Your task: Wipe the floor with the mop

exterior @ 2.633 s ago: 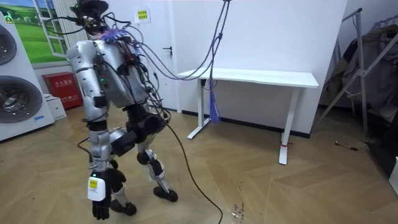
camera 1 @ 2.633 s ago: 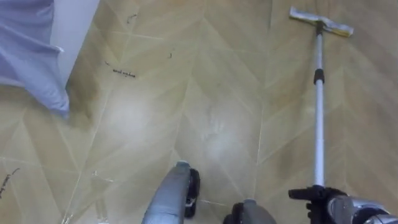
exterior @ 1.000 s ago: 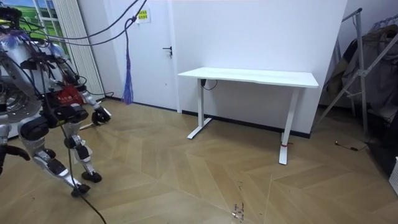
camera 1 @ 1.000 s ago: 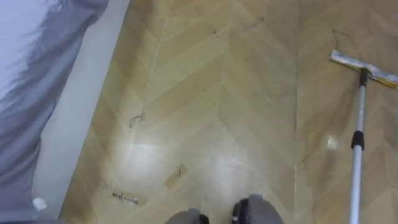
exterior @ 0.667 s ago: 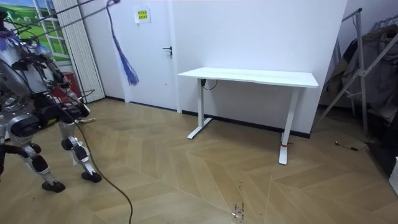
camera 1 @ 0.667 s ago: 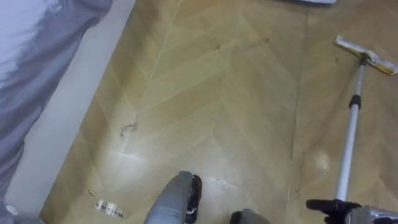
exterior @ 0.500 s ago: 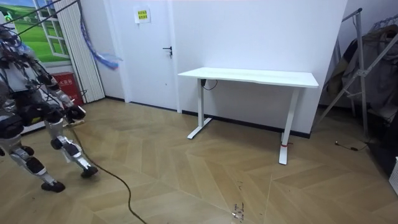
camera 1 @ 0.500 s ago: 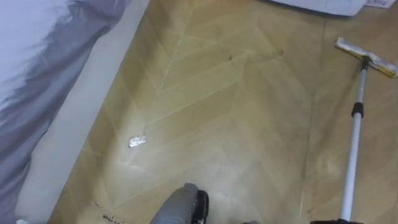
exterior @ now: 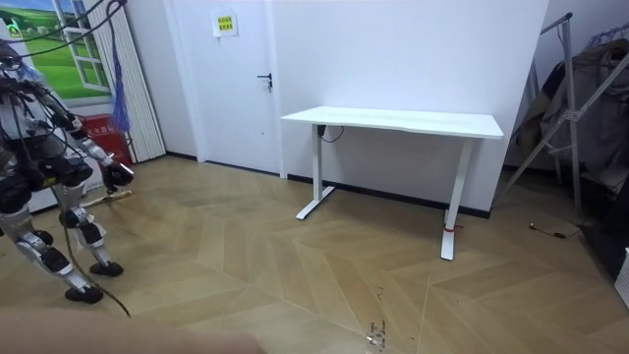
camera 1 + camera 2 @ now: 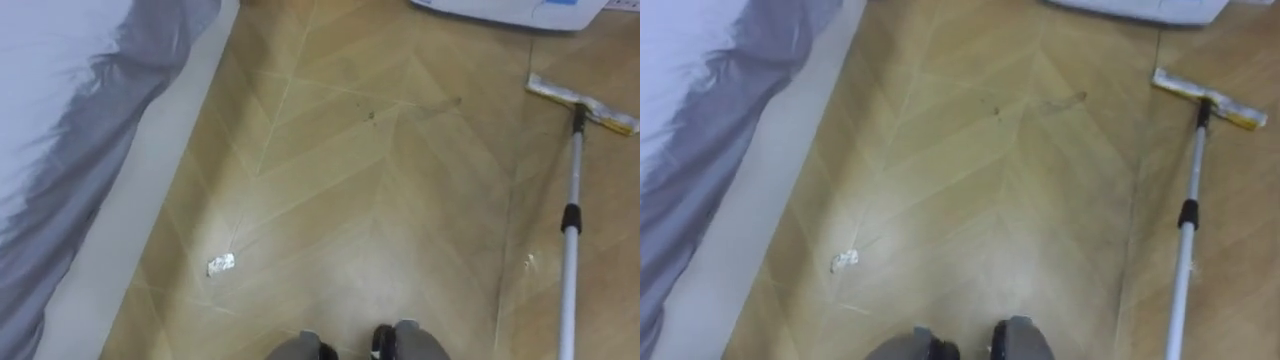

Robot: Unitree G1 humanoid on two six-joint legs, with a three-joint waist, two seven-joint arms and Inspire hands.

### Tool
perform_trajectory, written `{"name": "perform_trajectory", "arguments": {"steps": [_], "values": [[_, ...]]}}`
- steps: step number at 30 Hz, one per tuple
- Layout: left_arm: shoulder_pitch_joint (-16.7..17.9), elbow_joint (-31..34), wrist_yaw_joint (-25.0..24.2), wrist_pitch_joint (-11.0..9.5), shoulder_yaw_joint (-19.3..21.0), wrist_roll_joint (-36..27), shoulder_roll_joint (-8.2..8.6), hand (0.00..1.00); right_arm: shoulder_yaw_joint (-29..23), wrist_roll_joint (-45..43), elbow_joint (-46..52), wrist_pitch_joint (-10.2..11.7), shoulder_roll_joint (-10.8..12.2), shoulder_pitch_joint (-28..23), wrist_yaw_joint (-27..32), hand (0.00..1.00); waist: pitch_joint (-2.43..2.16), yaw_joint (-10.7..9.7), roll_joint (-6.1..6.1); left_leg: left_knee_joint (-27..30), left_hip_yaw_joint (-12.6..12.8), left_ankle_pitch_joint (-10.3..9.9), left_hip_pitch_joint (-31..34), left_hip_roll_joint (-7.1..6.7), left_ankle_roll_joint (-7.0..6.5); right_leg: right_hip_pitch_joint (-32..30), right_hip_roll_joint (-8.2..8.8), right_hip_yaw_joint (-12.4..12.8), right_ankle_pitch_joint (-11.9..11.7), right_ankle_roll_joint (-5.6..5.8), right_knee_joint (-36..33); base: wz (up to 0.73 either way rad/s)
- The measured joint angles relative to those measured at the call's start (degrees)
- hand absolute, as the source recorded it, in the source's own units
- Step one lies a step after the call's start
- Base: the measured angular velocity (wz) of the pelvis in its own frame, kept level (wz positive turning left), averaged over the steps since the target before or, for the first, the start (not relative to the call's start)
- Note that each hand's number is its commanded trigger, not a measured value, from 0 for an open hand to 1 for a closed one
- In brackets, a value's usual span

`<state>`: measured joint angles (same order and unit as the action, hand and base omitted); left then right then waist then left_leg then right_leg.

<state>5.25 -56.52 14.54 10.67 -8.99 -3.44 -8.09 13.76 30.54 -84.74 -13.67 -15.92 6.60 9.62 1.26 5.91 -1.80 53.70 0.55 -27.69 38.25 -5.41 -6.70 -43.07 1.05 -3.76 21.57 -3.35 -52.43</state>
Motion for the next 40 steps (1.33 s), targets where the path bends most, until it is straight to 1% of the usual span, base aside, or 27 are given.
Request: {"name": "perform_trajectory", "arguments": {"steps": [1, 2, 4, 5, 6, 8, 10, 12, 13, 15, 16, 17, 19, 20, 21, 23, 25, 26, 27, 29, 31, 32, 33, 34, 35, 36, 40], "values": [[0.0, 0.1, 0.0, 0.1, 0.0, -0.3, -0.27, 0.00, 0.0, 0.2, 0.2, -0.2, -0.2, 1.1, 0.0, 1.00, 0.10, 0.5, 0.53, 0.2, 0.4, -0.2, -0.1, 0.07, 0.25, -0.2, -0.16, 0.5, 0.3, -0.22, -0.6, -0.23], [0.2, 0.4, 0.0, 0.3, 0.0, -0.4, -0.67, 0.00, -0.5, 0.4, 0.2, -1.0, -0.8, 3.7, -0.2, 1.00, 0.07, 1.4, 1.21, 0.3, 0.9, -0.3, -0.2, 0.38, 0.38, -0.3, -0.44, 1.0, 0.3, -0.39, -0.9, -0.19], [0.7, 1.0, 0.0, 0.3, 0.0, -0.6, -1.15, 0.00, -1.7, 0.6, 0.0, -1.4, -2.2, 8.1, -1.1, 1.00, 0.44, 2.0, 2.33, 0.2, 1.3, -0.3, -0.6, 0.72, 0.40, -0.3, -0.60, 1.1, -0.3, -0.28, -1.0, -0.09], [1.0, 1.2, 0.0, 0.3, 0.0, -0.7, -1.69, 0.00, -2.5, 0.6, 0.5, -1.3, -3.3, 11.0, -1.6, 1.00, 0.31, 2.2, 2.37, -0.1, 1.5, -0.1, -0.9, 0.94, 0.68, -0.2, -0.74, 1.3, -0.7, -0.50, -0.8, -0.07], [1.1, 1.2, 0.1, 0.3, 0.0, -0.6, -2.28, 0.00, -3.0, 1.0, 1.4, -1.1, -4.2, 13.5, -2.2, 1.00, 0.37, 2.5, 2.51, -0.8, 1.6, 0.3, -1.0, 1.30, 0.90, -0.1, -1.08, 1.3, -1.5, -0.71, 0.0, -0.09], [1.3, 1.0, 0.3, 0.3, 0.1, -0.5, -3.14, 0.00, -3.8, 1.2, 2.3, -0.6, -5.0, 15.9, -3.6, 1.00, 0.36, 2.6, 3.01, -2.6, 1.7, 1.6, -1.4, 1.78, 1.25, 0.5, -1.34, 1.1, -2.9, -1.03, 2.1, 0.00], [1.3, 0.4, 0.2, 0.8, 0.1, -0.5, -3.29, 0.00, -3.8, 1.6, 2.0, -0.9, -5.3, 17.1, -5.0, 1.00, 0.35, 2.7, 3.19, -5.2, 1.2, 3.0, -3.0, 1.81, 1.61, 2.4, -1.42, 0.7, -4.3, -1.20, 5.0, 0.09], [1.6, 0.3, 0.0, 1.3, 0.0, -0.1, -3.21, 0.00, -3.7, 0.8, 1.3, -0.6, -4.8, 14.9, -6.7, 1.00, 0.48, 2.8, 3.26, -9.3, 0.7, 4.6, -6.4, 1.87, 1.93, 6.0, -1.41, 0.1, -5.6, -1.31, 8.9, 0.13], [1.6, 0.2, -0.2, 1.4, 0.1, 0.2, -3.15, 0.00, -3.7, 0.8, 1.2, -0.6, -4.7, 13.9, -7.0, 1.00, 0.53, 2.8, 3.20, -10.3, 0.5, 4.9, -7.4, 1.94, 1.95, 7.1, -1.42, -0.1, -5.8, -1.35, 9.9, 0.14], [1.4, 0.0, -1.0, 1.5, 1.1, 0.9, -3.02, 0.00, -2.4, 0.4, -0.1, 1.1, -3.9, 8.9, -8.1, 1.00, 0.61, 2.1, 1.82, -13.7, -0.9, 5.9, -11.3, 2.89, 2.39, 12.6, -2.23, -1.6, -7.4, -1.43, 15.6, 0.21], [1.4, -0.4, -1.1, 1.4, 1.3, 0.9, -3.01, 0.00, -1.7, 0.4, -0.4, 1.3, -3.7, 7.6, -8.1, 1.00, 0.58, 2.2, 1.73, -14.7, -1.0, 6.2, -12.3, 2.98, 2.43, 13.7, -2.32, -1.8, -7.8, -1.50, 16.7, 0.20], [1.0, -1.2, -1.1, 1.3, 2.1, 0.9, -2.73, 0.00, -1.1, 0.3, -0.5, 1.7, -3.3, 4.6, -7.8, 1.00, 0.56, 1.9, 1.44, -17.1, -1.5, 6.9, -14.4, 2.94, 2.48, 16.1, -2.34, -2.1, -8.3, -1.42, 19.0, 0.18], [1.2, -2.4, -1.1, 1.2, 3.0, 1.3, -2.05, 0.00, -1.2, -2.7, -1.0, 2.6, -2.6, 0.3, -7.5, 1.00, 0.17, 0.5, 0.78, -20.8, -2.4, 8.1, -17.9, 2.64, 2.42, 19.8, -2.18, -2.7, -8.9, -1.19, 22.4, 0.18], [1.7, -3.3, -1.1, 0.9, 4.2, 1.4, -1.72, 0.00, -1.5, -5.6, -1.1, 2.6, -1.7, -2.1, -6.8, 1.00, -0.22, 0.2, 0.74, -23.2, -2.2, 8.6, -20.3, 2.51, 2.35, 21.7, -2.11, -2.5, -8.9, -1.13, 23.7, 0.00], [2.3, -3.7, -1.1, 0.8, 5.3, 1.9, -1.62, 0.00, -1.6, -8.0, -1.4, 2.6, -0.9, -3.7, -6.4, 1.00, -0.31, -0.5, 0.66, -25.2, -2.2, 8.9, -22.7, 2.50, 2.39, 23.7, -2.19, -2.3, -8.9, -1.11, 24.9, 0.00], [3.6, -4.0, -1.1, 0.5, 6.6, 2.0, -1.58, 0.00, -1.6, -10.5, -1.9, 2.6, 0.1, -6.4, -6.4, 1.00, -0.41, -1.6, 0.92, -28.0, -2.3, 9.4, -26.2, 2.62, 2.56, 26.8, -2.49, -2.3, -8.8, -1.14, 26.9, -0.02], [5.0, -4.1, -1.1, 0.3, 7.6, 3.9, -1.53, 0.00, -1.8, -12.8, -1.9, 2.6, 0.5, -8.7, -6.3, 1.00, -0.87, -2.1, 1.31, -31.0, -2.1, 9.9, -29.4, 2.72, 2.67, 29.3, -2.73, -2.0, -8.8, -1.18, 28.6, -0.11], [5.9, -4.1, -1.1, 0.3, 9.1, 6.0, -1.55, 0.00, -2.1, -14.1, -1.9, 2.4, 1.0, -9.3, -6.2, 1.00, -1.22, -2.2, 1.98, -33.4, -1.5, 10.5, -31.5, 2.73, 2.77, 30.3, -2.82, -1.2, -8.7, -1.24, 29.3, -0.21], [6.6, -4.2, -1.1, 0.6, 10.6, 7.7, -1.48, 0.00, -2.6, -15.5, -1.9, 2.3, 1.4, -9.4, -6.2, 1.00, -1.34, -2.5, 2.48, -35.2, -1.3, 11.0, -33.6, 2.83, 2.89, 31.6, -3.07, -0.9, -8.7, -1.31, 30.1, -0.17], [7.1, -4.3, -1.1, 1.1, 11.6, 9.6, -1.23, 0.00, -3.9, -17.4, -1.9, 1.9, 1.9, -10.0, -6.7, 1.00, -1.24, -2.7, 3.01, -36.3, -1.1, 11.3, -36.4, 3.00, 3.04, 34.0, -3.29, -0.9, -8.7, -1.41, 31.4, 0.00], [7.1, -5.1, -1.1, 1.5, 12.5, 10.8, -0.61, 0.00, -4.2, -17.6, -1.9, 0.7, 2.4, -10.1, -6.7, 1.00, -1.25, -2.5, 3.38, -36.6, -0.7, 11.3, -38.4, 3.28, 3.07, 36.2, -3.57, -0.9, -8.6, -1.43, 32.6, 0.02], [7.1, -5.5, -1.3, 1.8, 12.9, 11.0, -0.09, 0.00, -4.3, -18.2, -1.4, -0.1, 2.6, -9.7, -6.8, 1.00, -1.13, -2.4, 3.46, -37.4, -0.3, 11.3, -39.7, 3.47, 3.08, 37.3, -3.77, -0.9, -8.6, -1.43, 33.0, -0.13], [7.3, -5.5, -1.4, 2.1, 13.5, 11.2, 0.45, 0.00, -4.8, -19.2, -1.2, -0.2, 2.7, -9.5, -7.2, 1.00, -0.98, -2.3, 3.77, -38.4, 0.5, 11.3, -41.0, 3.69, 3.08, 38.1, -3.97, -0.3, -8.7, -1.44, 33.3, -0.15], [7.4, -5.5, -1.6, 2.1, 13.4, 11.2, 0.66, 0.00, -5.0, -19.3, -1.1, -0.2, 2.7, -9.4, -7.4, 1.00, -1.07, -2.3, 3.92, -38.4, 0.7, 11.3, -41.3, 3.75, 3.09, 38.4, -4.07, -0.1, -8.7, -1.46, 33.5, -0.16], [7.6, -5.5, -1.8, 2.5, 13.4, 11.2, 1.02, 0.00, -5.1, -19.6, -0.7, -0.2, 2.7, -9.3, -7.7, 1.00, -0.93, -2.3, 4.19, -38.5, 0.9, 11.3, -41.9, 3.83, 3.09, 39.1, -4.17, 0.1, -8.8, -1.46, 33.8, -0.08], [7.5, -5.5, -1.9, 2.9, 13.4, 10.9, 1.24, 0.00, -5.1, -19.6, -0.1, -0.6, 2.7, -9.5, -7.9, 1.00, -0.97, -2.4, 4.44, -38.5, 0.9, 11.3, -42.1, 3.83, 3.08, 39.3, -4.17, 0.1, -8.8, -1.44, 33.8, -0.05], [7.5, -5.5, -3.0, 3.4, 13.6, 11.0, 1.42, 0.00, -5.2, -19.6, 1.3, -1.3, 3.0, -9.7, -7.9, 1.00, -0.93, -2.4, 4.60, -38.6, 1.0, 11.3, -42.4, 3.81, 3.08, 39.5, -4.21, 0.4, -8.9, -1.32, 33.8, -0.02]]}}
